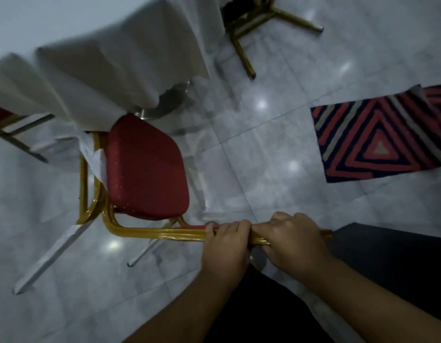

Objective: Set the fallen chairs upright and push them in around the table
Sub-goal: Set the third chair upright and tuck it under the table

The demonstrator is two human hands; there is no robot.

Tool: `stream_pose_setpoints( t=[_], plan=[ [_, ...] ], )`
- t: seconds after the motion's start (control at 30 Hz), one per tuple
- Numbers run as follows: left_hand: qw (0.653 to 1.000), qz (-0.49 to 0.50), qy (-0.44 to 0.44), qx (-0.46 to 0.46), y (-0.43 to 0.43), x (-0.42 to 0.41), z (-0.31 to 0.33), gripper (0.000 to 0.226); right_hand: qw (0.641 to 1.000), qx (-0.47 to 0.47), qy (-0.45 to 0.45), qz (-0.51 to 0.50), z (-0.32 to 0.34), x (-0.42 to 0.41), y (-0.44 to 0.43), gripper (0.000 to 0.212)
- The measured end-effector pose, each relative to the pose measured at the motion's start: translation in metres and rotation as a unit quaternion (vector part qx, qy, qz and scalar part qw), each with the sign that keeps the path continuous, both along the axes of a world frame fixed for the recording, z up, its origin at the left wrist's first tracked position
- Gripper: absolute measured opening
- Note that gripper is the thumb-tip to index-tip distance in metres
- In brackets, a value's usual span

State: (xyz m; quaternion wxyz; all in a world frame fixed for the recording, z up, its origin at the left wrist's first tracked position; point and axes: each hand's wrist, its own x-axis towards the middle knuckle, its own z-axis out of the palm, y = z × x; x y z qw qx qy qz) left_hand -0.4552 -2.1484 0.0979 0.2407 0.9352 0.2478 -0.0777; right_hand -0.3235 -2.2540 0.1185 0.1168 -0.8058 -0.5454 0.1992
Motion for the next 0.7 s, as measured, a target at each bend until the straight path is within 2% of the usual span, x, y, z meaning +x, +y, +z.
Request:
stream_pose_setpoints(
  t=[0.07, 0.13, 0.2, 0.3, 0.4, 0.5, 0.6, 0.7],
  plan=[
    [0.999, 0.011, -0.050, 0.002, 0.009, -0.019, 0.027, 0.022, 0.999, 0.035, -0.006, -0.005, 0.025, -0.017, 0.007, 0.012],
    [0.997, 0.028, -0.072, -0.005, 0.020, -0.041, 0.050, 0.021, 0.996, 0.087, 0.017, -0.004, 0.048, -0.034, 0.013, 0.018],
    [0.994, 0.048, -0.097, -0.013, 0.032, -0.064, 0.068, 0.015, 0.992, 0.117, 0.048, -0.024, 0.068, -0.044, 0.009, 0.039],
    [0.985, 0.088, -0.143, -0.040, 0.050, -0.098, 0.090, 0.021, 0.990, 0.101, 0.074, -0.068, 0.082, -0.045, -0.014, 0.066],
    [0.977, 0.116, -0.170, -0.063, 0.065, -0.134, 0.109, 0.026, 0.988, 0.092, 0.092, -0.079, 0.085, -0.052, -0.024, 0.059],
    [0.974, 0.122, -0.177, -0.078, 0.071, -0.175, 0.120, 0.027, 0.994, 0.099, 0.036, -0.021, 0.096, -0.078, -0.009, 0.041],
    [0.974, 0.135, -0.170, -0.059, 0.077, -0.223, 0.130, 0.037, 0.995, 0.094, -0.030, 0.015, 0.118, -0.120, 0.010, 0.040],
    [0.976, 0.095, -0.191, -0.037, 0.077, -0.269, 0.151, 0.058, 0.991, 0.109, -0.062, 0.038, 0.135, -0.173, 0.028, 0.047]
  ],
)
